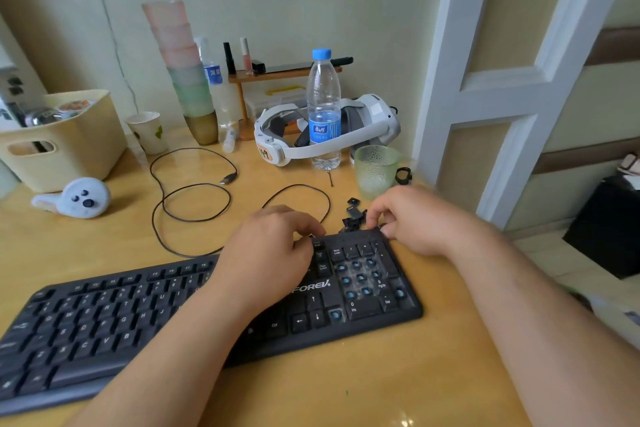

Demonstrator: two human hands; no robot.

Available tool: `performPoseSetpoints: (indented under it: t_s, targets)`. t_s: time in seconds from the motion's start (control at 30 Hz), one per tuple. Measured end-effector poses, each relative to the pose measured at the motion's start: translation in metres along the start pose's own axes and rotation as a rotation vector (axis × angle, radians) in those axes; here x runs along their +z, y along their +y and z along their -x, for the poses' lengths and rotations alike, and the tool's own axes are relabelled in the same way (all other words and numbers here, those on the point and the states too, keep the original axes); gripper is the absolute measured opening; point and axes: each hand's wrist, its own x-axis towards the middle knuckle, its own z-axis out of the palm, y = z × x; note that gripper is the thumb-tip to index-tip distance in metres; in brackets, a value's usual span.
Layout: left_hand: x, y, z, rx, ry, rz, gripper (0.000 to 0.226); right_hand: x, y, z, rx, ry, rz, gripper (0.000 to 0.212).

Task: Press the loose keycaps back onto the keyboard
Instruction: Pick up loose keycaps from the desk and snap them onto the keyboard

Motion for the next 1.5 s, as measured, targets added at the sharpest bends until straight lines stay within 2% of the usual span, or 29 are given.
performPoseSetpoints:
  t_s: [0.13, 0.23, 0.33, 0.5, 0.57, 0.87, 1.1, 1.5]
  targets:
    - [0.000, 0.003, 0.001, 0.011, 0.019, 0.030, 0.027, -0.002, -0.001, 0.002, -0.028, 0.064, -0.018, 0.026]
    - [0.000, 0.008, 0.001, 0.023, 0.055, 0.112, 0.025, -0.005, -0.013, 0.006, -0.099, 0.189, -0.235, 0.029]
    - [-0.001, 0.013, 0.003, -0.021, 0.061, 0.296, 0.017, -0.002, -0.036, 0.011, -0.192, 0.240, -0.468, 0.034]
    - [-0.003, 0.016, 0.003, -0.099, -0.017, 0.668, 0.011, 0.003, -0.055, 0.016, -0.301, 0.341, -0.472, 0.038]
    - [-0.003, 0.015, 0.002, -0.104, -0.034, 0.744, 0.012, 0.003, -0.057, 0.018, -0.314, 0.361, -0.459, 0.037]
    - [-0.008, 0.006, 0.001, -0.119, -0.069, 0.777, 0.017, -0.005, -0.048, 0.019, -0.386, 0.292, -0.451, 0.040]
    - [-0.010, 0.007, 0.000, -0.129, -0.080, 0.769, 0.026, -0.002, -0.045, 0.016, -0.333, 0.296, -0.461, 0.027]
    - [-0.009, 0.006, 0.001, -0.112, -0.066, 0.687, 0.005, -0.003, -0.046, 0.022, -0.316, 0.271, -0.469, 0.026]
